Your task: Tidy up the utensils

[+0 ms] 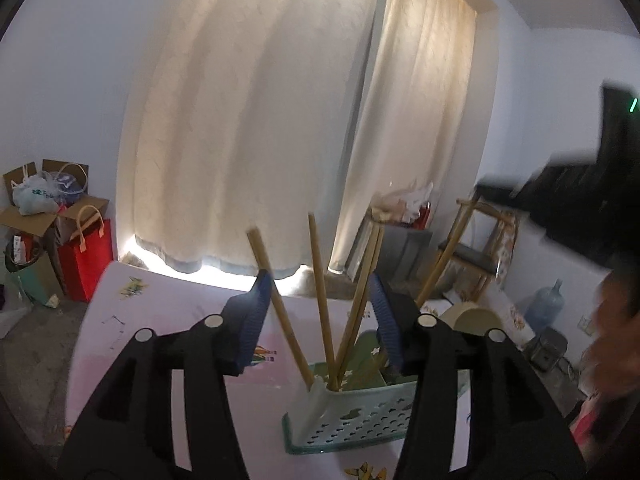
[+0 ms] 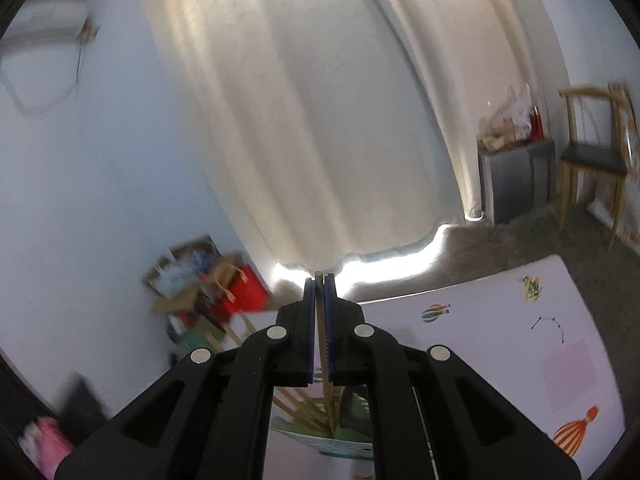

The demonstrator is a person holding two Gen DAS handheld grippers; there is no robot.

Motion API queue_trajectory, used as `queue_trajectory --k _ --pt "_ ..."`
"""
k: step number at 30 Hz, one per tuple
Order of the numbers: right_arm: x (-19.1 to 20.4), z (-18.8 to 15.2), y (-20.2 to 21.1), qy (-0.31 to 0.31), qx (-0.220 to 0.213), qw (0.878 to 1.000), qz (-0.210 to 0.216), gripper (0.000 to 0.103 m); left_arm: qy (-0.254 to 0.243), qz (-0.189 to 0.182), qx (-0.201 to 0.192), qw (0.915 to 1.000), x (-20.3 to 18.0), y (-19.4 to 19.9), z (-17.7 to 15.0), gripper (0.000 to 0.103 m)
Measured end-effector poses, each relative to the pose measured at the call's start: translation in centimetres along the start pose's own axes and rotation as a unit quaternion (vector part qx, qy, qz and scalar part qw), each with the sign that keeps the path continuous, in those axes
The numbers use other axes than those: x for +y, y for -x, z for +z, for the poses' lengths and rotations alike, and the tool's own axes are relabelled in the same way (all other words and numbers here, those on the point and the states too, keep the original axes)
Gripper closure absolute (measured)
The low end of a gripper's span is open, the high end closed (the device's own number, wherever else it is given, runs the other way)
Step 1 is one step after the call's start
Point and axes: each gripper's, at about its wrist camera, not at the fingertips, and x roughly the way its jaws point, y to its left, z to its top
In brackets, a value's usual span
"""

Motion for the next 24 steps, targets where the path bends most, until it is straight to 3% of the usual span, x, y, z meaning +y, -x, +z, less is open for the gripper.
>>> queue_trajectory --k 4,5,8,10,13,15,18,19,20,22,24 --pt "0.9 -3.1 -3.4 0.047 0.055 0.997 -0.014 0.098 0.003 -0.001 -0.005 1.0 0.1 2.3 0.5 0.048" --pt "0.9 -4.0 -4.5 0.048 0.084 0.995 -0.008 0.098 0.003 0.0 -0.004 1.0 0.0 2.7 0.5 0.048" --pt "0.0 -5.4 -5.0 0.02 0.117 0.993 0.007 0.097 -0.008 0.006 0.003 1.0 -0.5 3.3 0.4 0.041" --pt "-0.6 -5.4 -4.3 0.011 0.116 0.993 0.01 0.086 -0.018 0.016 0.011 0.9997 -1.2 4.0 -0.5 0.037" --pt "-1.3 -5.3 -1.6 0.026 0.082 0.996 -0.004 0.067 -0.016 0.033 0.023 0.9991 -1.7 4.5 -2.5 0.031" --pt "-2.0 -5.9 1.0 0.051 0.044 0.997 -0.024 0.06 -0.022 0.048 0.028 0.9982 -2.4 4.6 -4.7 0.028" --pt "-3.3 -8.6 4.1 0.085 -0.002 0.995 -0.058 0.036 -0.029 0.068 0.032 0.9968 -3.9 4.5 -7.9 0.022" --pt "-3.9 -10.3 5.1 0.103 -0.019 0.991 -0.079 0.026 -0.031 0.086 0.025 0.9955 -4.4 4.6 -9.0 0.019" --pt "-4.3 -12.2 5.6 0.126 -0.034 0.984 -0.126 0.021 -0.034 0.1 0.019 0.9943 -5.2 4.8 -9.4 0.018" --pt "-4.7 -15.4 6.1 0.169 -0.058 0.961 -0.211 0.019 -0.038 0.126 0.006 0.9912 -6.3 5.0 -10.9 0.014" --pt "-5.4 -18.1 6.4 0.175 -0.08 0.953 -0.235 0.019 -0.047 0.134 0.004 0.9898 -7.0 4.6 -11.6 0.013"
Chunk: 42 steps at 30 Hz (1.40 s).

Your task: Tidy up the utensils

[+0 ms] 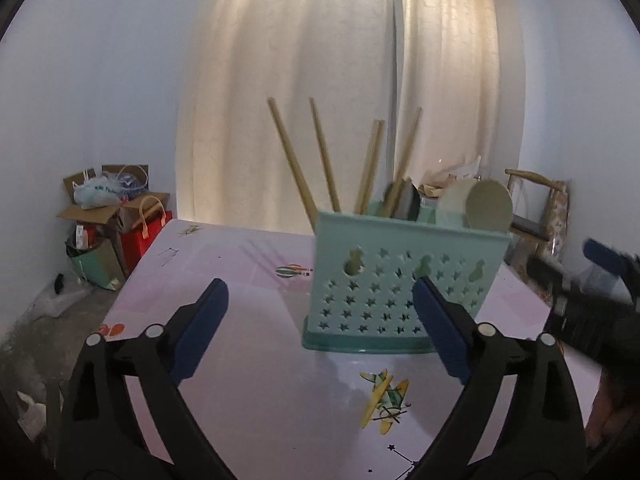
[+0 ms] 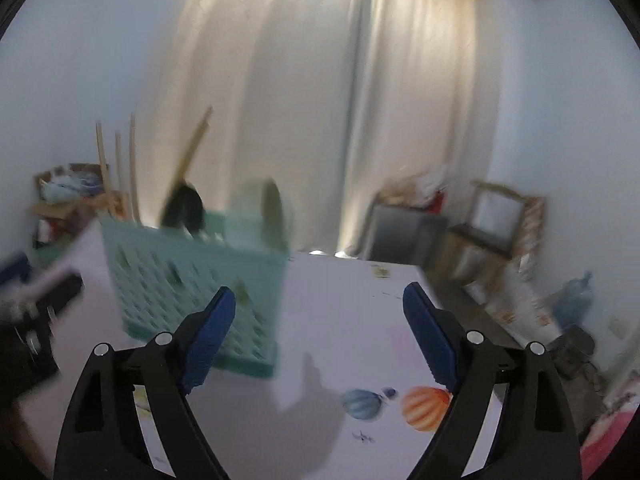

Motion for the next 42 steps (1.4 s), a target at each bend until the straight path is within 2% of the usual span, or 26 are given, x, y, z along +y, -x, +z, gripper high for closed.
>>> queue_trajectory --k 3,5,6,8,11,13,15,18,19,22,25,29,31,40,42 --pt "-0.5 -1.8 0.1 -0.051 -0.005 0.998 0.021 0.019 -0.029 0.018 -0.015 0.9993 -1.2 -0.2 -0.2 0.013" --pt "-0.2 -2.2 0.4 -0.058 -0.033 0.998 -0.007 0.019 -0.048 0.045 -0.023 0.9975 -1.6 -0.4 -0.6 0.012" --pt "-0.1 -2.1 0.4 -0.051 -0.04 0.998 -0.02 0.019 -0.049 0.067 -0.02 0.9964 -1.6 -0.6 -0.6 0.012" --pt "-0.1 -1.8 0.4 -0.04 -0.057 0.996 -0.058 0.015 -0.036 0.085 -0.02 0.9956 -0.7 -1.1 -0.2 0.012" --pt "-1.2 -2.1 1.0 -0.085 -0.084 0.992 -0.041 0.011 -0.02 0.085 -0.033 0.9957 -0.2 -0.5 0.0 0.011" --pt "-1.6 -2.3 0.9 -0.108 -0.09 0.989 -0.041 0.006 -0.032 0.1 -0.043 0.9936 -0.6 -0.5 0.1 0.01" --pt "-1.8 -2.3 0.3 -0.117 -0.074 0.989 -0.045 0.006 -0.041 0.105 -0.041 0.9928 -1.0 -0.6 0.3 0.008" --pt "-2.1 -2.7 -1.3 -0.124 -0.015 0.992 -0.034 0.006 -0.04 0.074 -0.012 0.9964 -1.3 -1.2 0.1 0.008" --pt "-2.0 -2.8 -1.8 -0.121 0.002 0.992 -0.032 0.006 -0.04 0.074 -0.024 0.9962 -1.3 -0.6 0.0 0.008" --pt "-1.2 -2.6 -1.1 -0.103 -0.017 0.994 -0.043 0.006 -0.044 0.087 -0.033 0.9947 -1.6 -0.4 -0.1 0.008" --pt "-0.8 -2.5 -1.4 -0.088 -0.009 0.995 -0.042 0.006 -0.036 0.095 -0.018 0.9947 -1.3 -1.0 -0.2 0.008" --pt "-1.2 -2.8 -1.0 -0.1 -0.013 0.994 -0.036 0.006 -0.021 0.113 -0.022 0.9932 -0.6 -0.9 -0.4 0.008" --pt "-1.8 -3.0 -1.2 -0.115 -0.013 0.992 -0.038 0.006 -0.024 0.114 -0.023 0.993 -0.8 -0.9 -0.4 0.008" --pt "-1.4 -2.9 -1.3 -0.106 -0.014 0.994 -0.031 0.006 -0.024 0.097 -0.022 0.9948 -0.8 -0.9 -0.5 0.008" --pt "-1.4 -2.8 -1.2 -0.105 -0.014 0.994 -0.031 0.006 -0.026 0.103 -0.023 0.994 -0.9 -0.9 -0.5 0.008"
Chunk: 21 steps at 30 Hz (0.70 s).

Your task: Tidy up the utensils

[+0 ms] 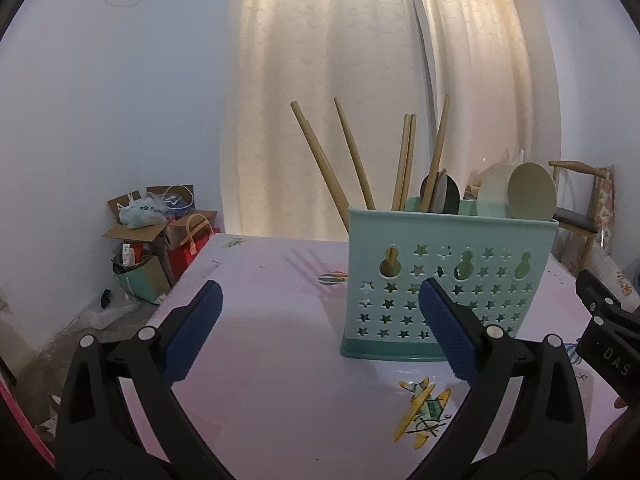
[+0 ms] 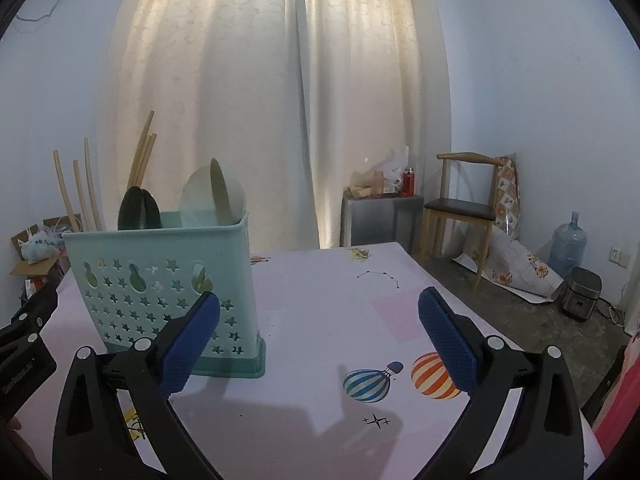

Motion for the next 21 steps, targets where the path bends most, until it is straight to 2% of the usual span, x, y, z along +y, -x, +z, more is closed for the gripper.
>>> queue_trajectory --k 2,12,18,21 --pt "0.0 0.0 0.0 0.002 0.0 1.0 -0.003 0.006 -0.003 0.008 -0.005 1.0 -0.1 0.1 0.0 0.008" --pt "-0.2 0.1 0.2 0.001 0.0 1.0 -0.004 0.006 -0.034 -0.002 -0.009 0.9994 -1.6 0.2 0.1 0.008" --pt "-0.6 0.2 0.3 -0.003 0.0 1.0 -0.003 0.006 -0.032 -0.026 -0.007 0.9991 -1.7 0.1 0.1 0.008" --pt "-0.8 0.3 0.4 -0.005 0.001 1.0 -0.002 0.006 -0.041 -0.003 0.007 0.9991 -1.6 -0.4 0.0 0.008"
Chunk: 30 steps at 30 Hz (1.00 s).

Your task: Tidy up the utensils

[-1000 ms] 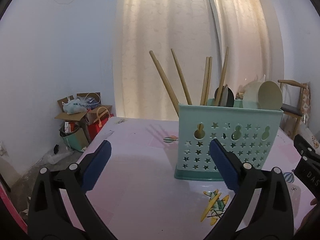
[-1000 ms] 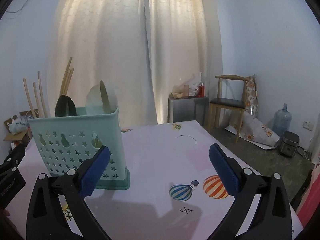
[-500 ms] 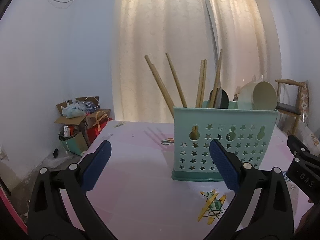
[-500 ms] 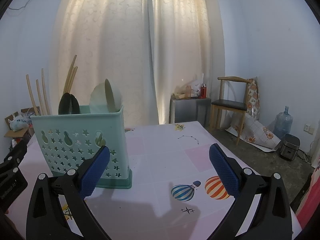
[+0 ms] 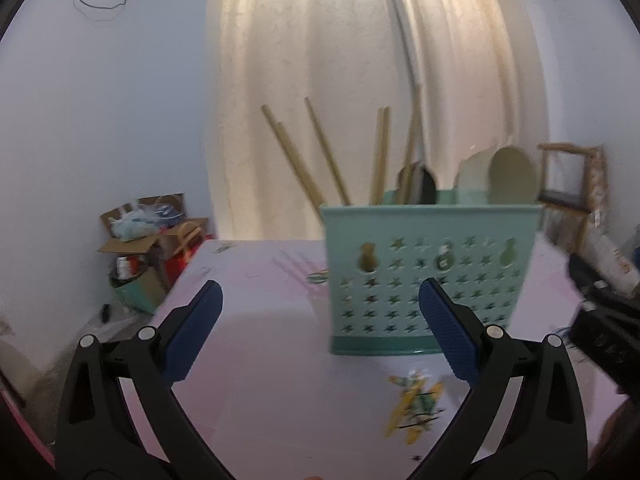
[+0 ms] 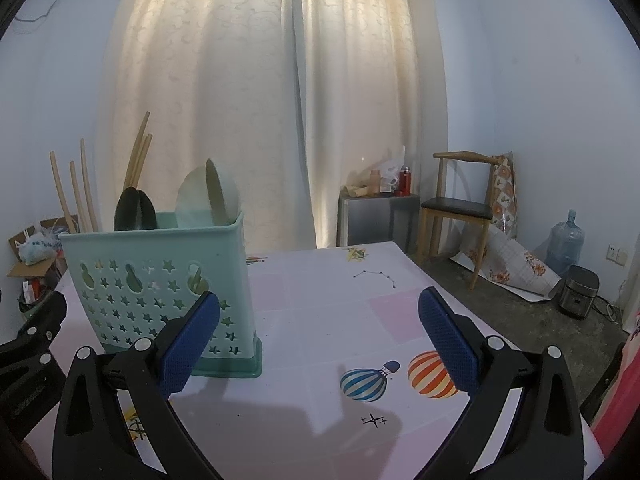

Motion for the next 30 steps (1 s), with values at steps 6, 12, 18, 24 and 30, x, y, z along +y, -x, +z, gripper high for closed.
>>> queue_trajectory --k 6,12,18,24,30 --pt "-0.3 0.0 0.1 0.002 0.0 1.0 0.002 0.006 -0.031 0.016 0.001 0.9994 -0.7 -0.4 0.2 0.008" --pt "-0.6 0.2 0.1 0.006 0.001 1.0 0.008 0.006 -0.012 -0.016 -0.013 0.9997 -0.5 0.3 0.1 0.008" --pt "-0.7 0.2 0.1 0.008 0.001 1.0 0.007 0.006 -0.035 0.024 -0.019 0.9989 -1.0 0.2 0.2 0.008" --pt "-0.8 0.1 0.1 0.008 0.001 1.0 0.008 0.006 -0.023 -0.013 0.021 0.9994 -0.4 -0.9 0.1 0.008" --pt "-0.8 0.2 0.1 0.011 0.001 1.0 0.009 0.006 -0.047 0.01 -0.033 0.9983 -0.9 0.3 0.2 0.008"
